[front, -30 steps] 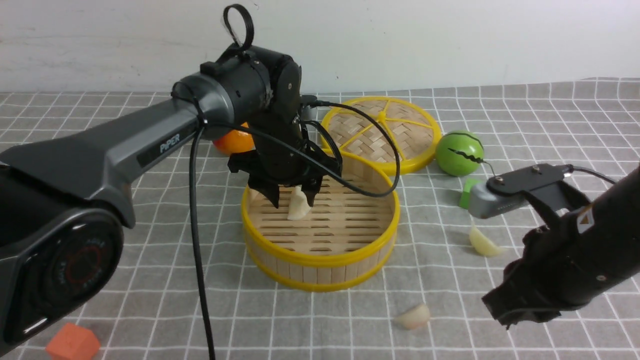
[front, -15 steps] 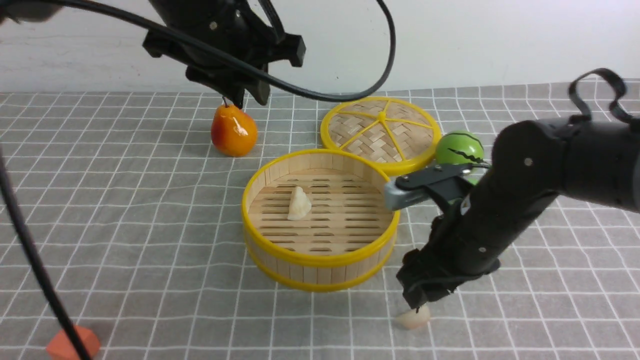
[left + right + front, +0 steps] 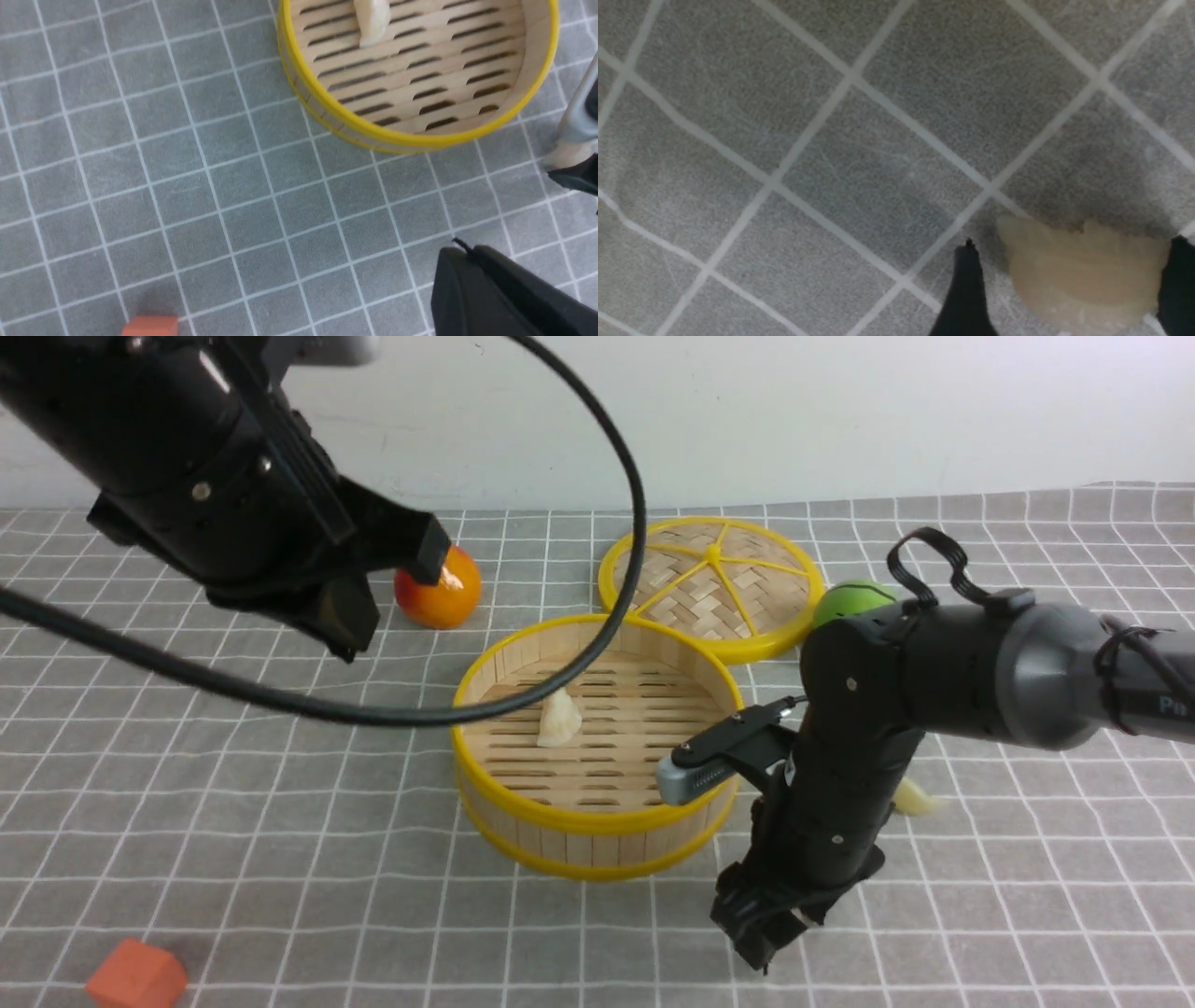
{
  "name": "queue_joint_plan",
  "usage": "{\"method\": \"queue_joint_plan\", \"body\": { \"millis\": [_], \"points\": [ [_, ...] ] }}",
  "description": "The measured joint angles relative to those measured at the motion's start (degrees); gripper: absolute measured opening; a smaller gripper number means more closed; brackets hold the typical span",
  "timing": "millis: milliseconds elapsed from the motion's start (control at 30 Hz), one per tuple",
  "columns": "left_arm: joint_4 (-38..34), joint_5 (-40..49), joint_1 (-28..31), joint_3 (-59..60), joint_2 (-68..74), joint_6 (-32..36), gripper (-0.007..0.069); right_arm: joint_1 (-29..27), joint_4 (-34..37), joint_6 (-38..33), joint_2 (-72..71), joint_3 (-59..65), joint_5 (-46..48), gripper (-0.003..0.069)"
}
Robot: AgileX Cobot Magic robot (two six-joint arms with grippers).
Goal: Put the dumplings into the steamer on the table with the grey tablecloth.
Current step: 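Reach for and grasp a dumpling lying on the table beside the steamer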
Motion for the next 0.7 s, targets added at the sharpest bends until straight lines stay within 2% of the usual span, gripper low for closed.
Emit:
{"method": "queue_joint_plan", "body": {
  "millis": [300,400,533,700],
  "points": [
    [0.0,-2.6,0.0,5.9,-0.2,0.0,-0.0014,0.0,1.0,0.0,0.3,-0.1,0.0,0.0501],
    [0.0,-2.9,0.0,5.9,-0.4,0.0,-0.0014,0.0,1.0,0.0,0.4,-0.2,0.1,0.0474],
    [0.0,-2.9,0.0,5.9,-0.5,0.0,-0.0014,0.0,1.0,0.1,0.2,-0.3,1.0,0.0367],
    [0.0,-2.9,0.0,5.9,-0.5,0.0,-0.0014,0.0,0.5,0.2,-1.6,-1.1,3.9,0.0363]
  ]
}}
